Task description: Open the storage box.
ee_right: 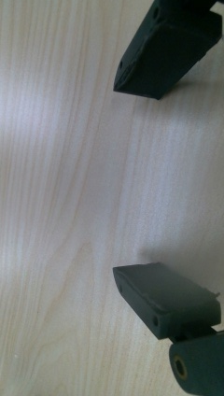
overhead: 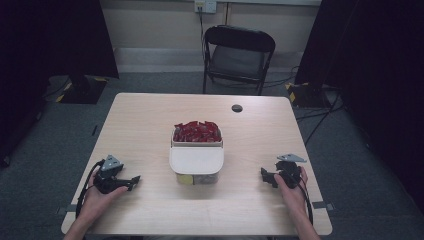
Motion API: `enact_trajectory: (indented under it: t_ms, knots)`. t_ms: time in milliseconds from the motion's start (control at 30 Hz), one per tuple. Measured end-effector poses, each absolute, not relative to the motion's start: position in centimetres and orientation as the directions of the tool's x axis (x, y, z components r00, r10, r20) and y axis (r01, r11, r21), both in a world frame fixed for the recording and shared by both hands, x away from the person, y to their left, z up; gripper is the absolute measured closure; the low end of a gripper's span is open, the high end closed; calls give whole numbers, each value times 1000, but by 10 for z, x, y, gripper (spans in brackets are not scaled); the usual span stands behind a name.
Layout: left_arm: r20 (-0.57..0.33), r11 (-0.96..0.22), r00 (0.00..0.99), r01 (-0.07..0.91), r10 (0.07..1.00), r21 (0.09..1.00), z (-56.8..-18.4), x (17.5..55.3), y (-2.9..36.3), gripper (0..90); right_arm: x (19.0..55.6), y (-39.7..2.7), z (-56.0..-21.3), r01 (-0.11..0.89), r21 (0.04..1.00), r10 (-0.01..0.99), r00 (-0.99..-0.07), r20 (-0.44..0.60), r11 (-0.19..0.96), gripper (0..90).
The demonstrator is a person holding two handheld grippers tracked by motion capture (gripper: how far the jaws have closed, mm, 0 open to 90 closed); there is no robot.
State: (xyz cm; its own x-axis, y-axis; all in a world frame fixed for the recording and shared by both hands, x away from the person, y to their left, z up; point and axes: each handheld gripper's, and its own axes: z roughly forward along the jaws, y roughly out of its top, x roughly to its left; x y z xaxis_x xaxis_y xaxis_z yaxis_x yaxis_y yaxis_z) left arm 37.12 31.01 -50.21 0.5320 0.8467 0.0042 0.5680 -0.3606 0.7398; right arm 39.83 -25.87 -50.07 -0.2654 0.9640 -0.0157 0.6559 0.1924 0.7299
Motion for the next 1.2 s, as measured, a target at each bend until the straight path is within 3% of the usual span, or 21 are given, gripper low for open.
enact_trajectory:
  t_ms: [267, 367, 1200]
  knots:
    - [3, -360, 532, 569, 847, 739, -502, 371, 310, 151, 397, -258, -500, 661, 729, 969, -246, -16, 180, 100]
    - [3, -360, 532, 569, 847, 739, -502, 371, 310, 151, 397, -259, -499, 663, 730, 972, -235, -5, 164, 146]
    - [3, -360, 532, 569, 847, 739, -502, 371, 310, 151, 382, -236, -470, 609, 771, 938, -345, 43, 188, 161]
